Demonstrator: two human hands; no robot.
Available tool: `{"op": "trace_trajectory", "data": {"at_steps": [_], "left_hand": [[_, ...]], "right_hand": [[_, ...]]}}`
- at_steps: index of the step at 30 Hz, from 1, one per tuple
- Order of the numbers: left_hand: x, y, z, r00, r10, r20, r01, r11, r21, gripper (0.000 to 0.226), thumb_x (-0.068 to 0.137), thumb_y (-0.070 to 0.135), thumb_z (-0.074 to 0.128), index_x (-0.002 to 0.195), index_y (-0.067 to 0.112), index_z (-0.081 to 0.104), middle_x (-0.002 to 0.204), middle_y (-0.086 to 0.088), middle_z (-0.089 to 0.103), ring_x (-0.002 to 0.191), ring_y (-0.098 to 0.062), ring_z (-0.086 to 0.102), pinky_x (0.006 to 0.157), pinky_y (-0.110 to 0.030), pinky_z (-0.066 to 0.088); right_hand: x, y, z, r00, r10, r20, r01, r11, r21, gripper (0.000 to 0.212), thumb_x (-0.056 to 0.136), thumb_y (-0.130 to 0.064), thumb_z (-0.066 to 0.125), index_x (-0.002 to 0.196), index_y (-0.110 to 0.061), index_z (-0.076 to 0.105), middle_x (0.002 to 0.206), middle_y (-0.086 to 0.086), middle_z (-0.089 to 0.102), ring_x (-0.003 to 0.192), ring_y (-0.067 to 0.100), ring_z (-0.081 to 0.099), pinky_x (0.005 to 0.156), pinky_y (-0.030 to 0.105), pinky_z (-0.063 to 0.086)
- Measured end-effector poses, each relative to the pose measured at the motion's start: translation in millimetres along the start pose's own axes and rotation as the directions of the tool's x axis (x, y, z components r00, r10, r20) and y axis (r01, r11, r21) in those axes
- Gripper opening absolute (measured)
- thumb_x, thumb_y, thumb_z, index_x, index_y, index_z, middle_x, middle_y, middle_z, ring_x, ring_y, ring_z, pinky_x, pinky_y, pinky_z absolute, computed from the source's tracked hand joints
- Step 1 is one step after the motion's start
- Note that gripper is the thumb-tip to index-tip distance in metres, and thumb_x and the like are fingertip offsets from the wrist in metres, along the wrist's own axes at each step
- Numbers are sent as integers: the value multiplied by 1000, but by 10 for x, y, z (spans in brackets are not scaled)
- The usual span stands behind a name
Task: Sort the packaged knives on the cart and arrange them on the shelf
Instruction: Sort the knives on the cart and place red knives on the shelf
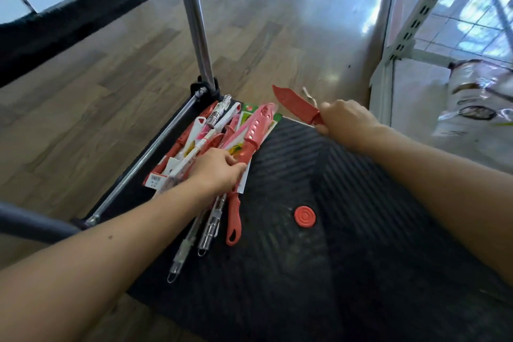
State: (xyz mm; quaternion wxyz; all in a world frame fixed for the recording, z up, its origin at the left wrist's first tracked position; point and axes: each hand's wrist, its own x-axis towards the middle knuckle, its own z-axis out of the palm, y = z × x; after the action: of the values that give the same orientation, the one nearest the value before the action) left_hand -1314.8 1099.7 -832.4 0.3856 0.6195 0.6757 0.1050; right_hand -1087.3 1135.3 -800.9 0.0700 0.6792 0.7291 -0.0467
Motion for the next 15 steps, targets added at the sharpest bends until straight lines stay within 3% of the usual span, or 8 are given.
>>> {"op": "trace_trajectory", "data": {"at_steps": [3, 7, 10, 12, 15], "left_hand": [[-125, 143, 175, 1000, 12, 14, -11, 998, -61, 31, 91, 26, 58, 61, 15, 54, 61, -2, 57, 52, -9, 57, 53, -20, 42], [-296, 348, 485, 995, 31, 92, -20, 993, -119, 28, 90, 26, 60, 63, 18, 55, 66, -3, 58, 61, -17, 53, 58, -27, 40], [-446, 513, 778, 982, 47, 182, -19, 988, -152, 26, 88, 25, 61, 64, 17, 55, 71, -6, 60, 58, -17, 53, 61, -27, 44], [-563, 628, 983, 971, 62, 230, -28, 988, -149, 25, 88, 26, 62, 65, 17, 56, 69, -5, 60, 55, -15, 51, 57, -25, 43], [-742, 824, 1274, 949, 70, 307, -28, 990, -141, 25, 88, 28, 61, 66, 18, 54, 63, -1, 57, 52, -14, 49, 46, -24, 35]], "right_hand": [[-412, 93, 171, 985, 166, -44, -148, 951, 272, 35, 89, -33, 57, 92, 1, 63, 88, 16, 66, 80, 32, 62, 69, 37, 49], [-981, 316, 374, 925, 379, 28, -340, 791, 508, 37, 86, -36, 62, 89, 0, 72, 86, 13, 72, 77, 25, 68, 77, 41, 57], [-1452, 501, 461, 850, 521, 77, -460, 663, 590, 33, 85, -34, 64, 84, -2, 72, 77, 14, 73, 61, 19, 67, 76, 36, 57], [-1730, 614, 486, 805, 584, 103, -512, 597, 617, 31, 85, -33, 65, 79, -3, 71, 73, 11, 72, 54, 17, 64, 68, 31, 57], [-2069, 824, 528, 741, 662, 115, -574, 535, 620, 26, 83, -30, 68, 69, -8, 67, 72, 9, 69, 60, 20, 65, 69, 34, 57]]}}
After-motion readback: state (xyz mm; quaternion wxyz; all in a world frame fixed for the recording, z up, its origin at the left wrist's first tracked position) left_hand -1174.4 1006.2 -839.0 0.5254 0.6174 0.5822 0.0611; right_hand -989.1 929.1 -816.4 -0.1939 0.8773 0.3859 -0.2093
